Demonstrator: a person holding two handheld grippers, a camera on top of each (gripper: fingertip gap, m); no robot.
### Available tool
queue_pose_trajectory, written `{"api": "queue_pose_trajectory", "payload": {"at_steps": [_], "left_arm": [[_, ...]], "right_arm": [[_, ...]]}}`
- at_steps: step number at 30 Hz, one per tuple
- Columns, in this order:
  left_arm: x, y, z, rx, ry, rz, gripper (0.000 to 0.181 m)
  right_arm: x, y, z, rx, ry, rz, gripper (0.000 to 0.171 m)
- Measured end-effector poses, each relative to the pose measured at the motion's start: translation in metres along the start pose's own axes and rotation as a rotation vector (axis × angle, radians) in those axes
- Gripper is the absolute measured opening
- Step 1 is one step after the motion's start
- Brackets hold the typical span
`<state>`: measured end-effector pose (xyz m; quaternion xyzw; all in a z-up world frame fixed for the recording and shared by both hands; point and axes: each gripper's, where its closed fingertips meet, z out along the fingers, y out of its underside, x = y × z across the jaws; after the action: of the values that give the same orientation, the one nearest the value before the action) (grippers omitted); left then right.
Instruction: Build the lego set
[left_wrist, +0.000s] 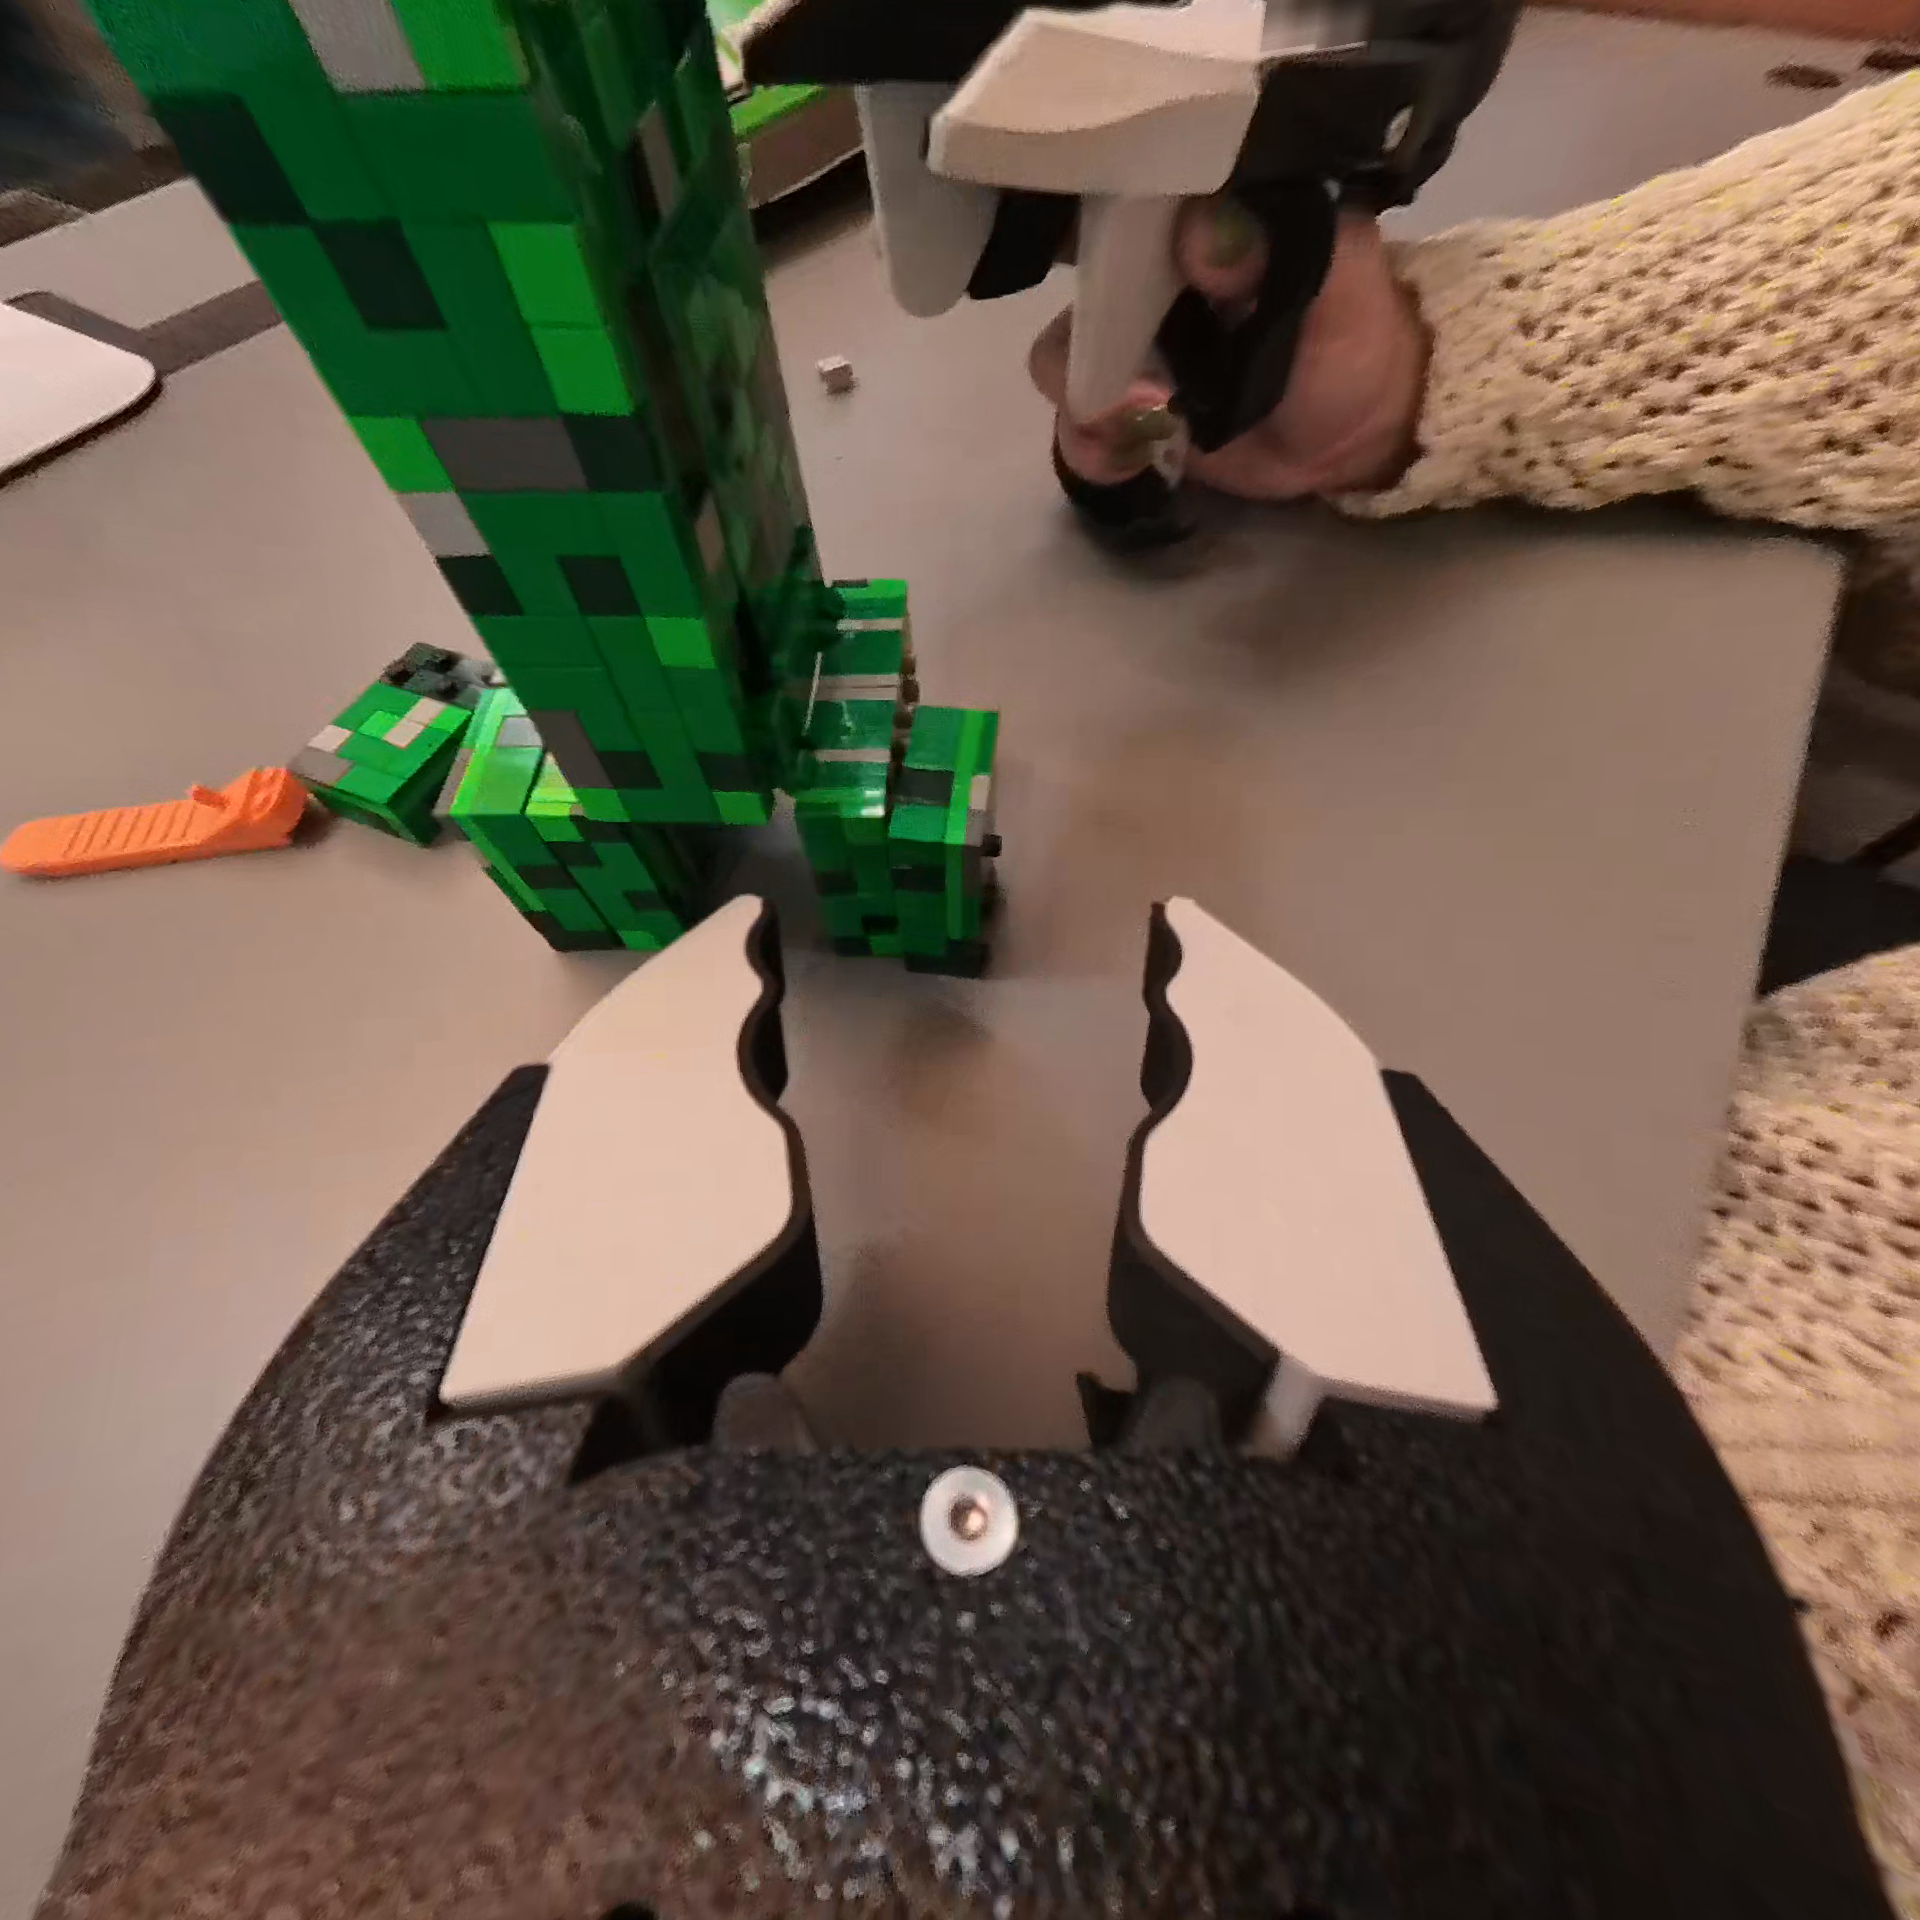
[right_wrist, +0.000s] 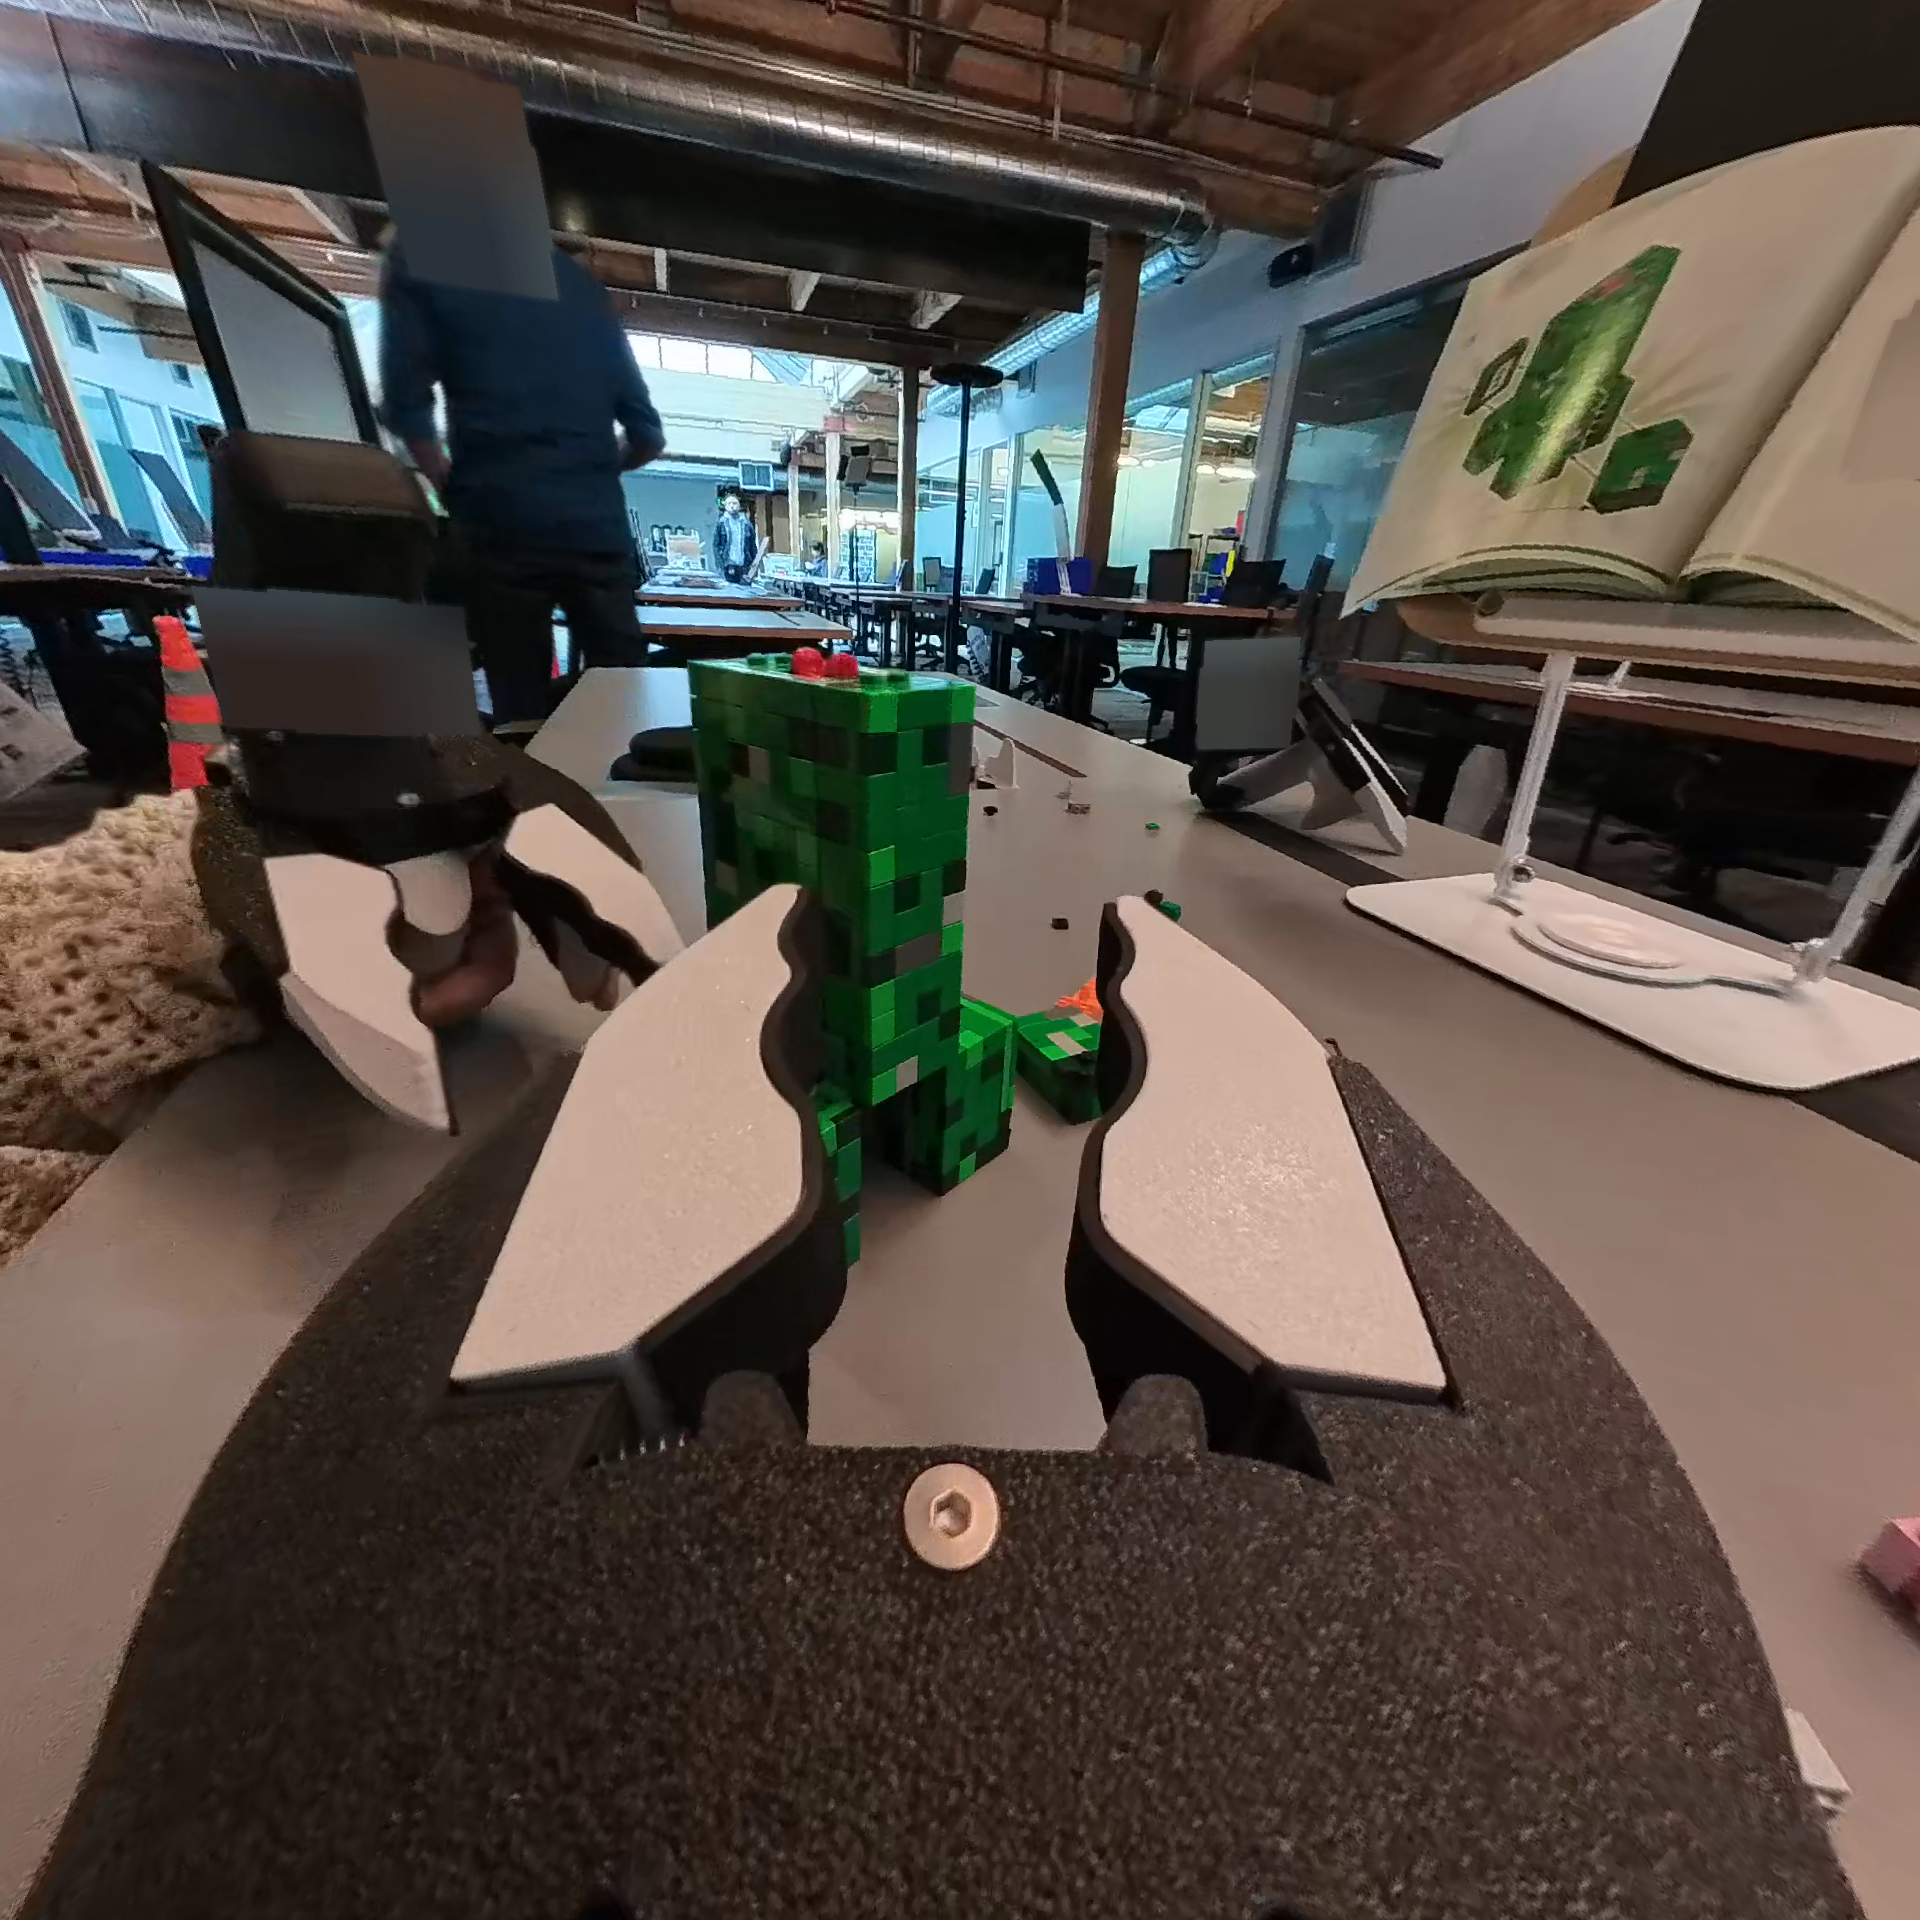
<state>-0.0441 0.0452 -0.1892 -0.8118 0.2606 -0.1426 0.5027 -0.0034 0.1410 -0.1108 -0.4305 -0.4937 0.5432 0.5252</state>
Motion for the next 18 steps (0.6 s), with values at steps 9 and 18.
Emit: {"api": "queue_pose_trajectory", "payload": {"at_steps": [9,18], "left_arm": [[-0.009,-0.001,0.012,-0.029,0.046,-0.116,0.064],[-0.009,0.0,0.015,-0.043,0.088,-0.158,0.063]], "right_arm": [[0.001,0.0,0.0,0.001,0.0,0.016,0.047],[0.007,-0.002,-0.002,0.02,0.015,0.066,0.046]]}}
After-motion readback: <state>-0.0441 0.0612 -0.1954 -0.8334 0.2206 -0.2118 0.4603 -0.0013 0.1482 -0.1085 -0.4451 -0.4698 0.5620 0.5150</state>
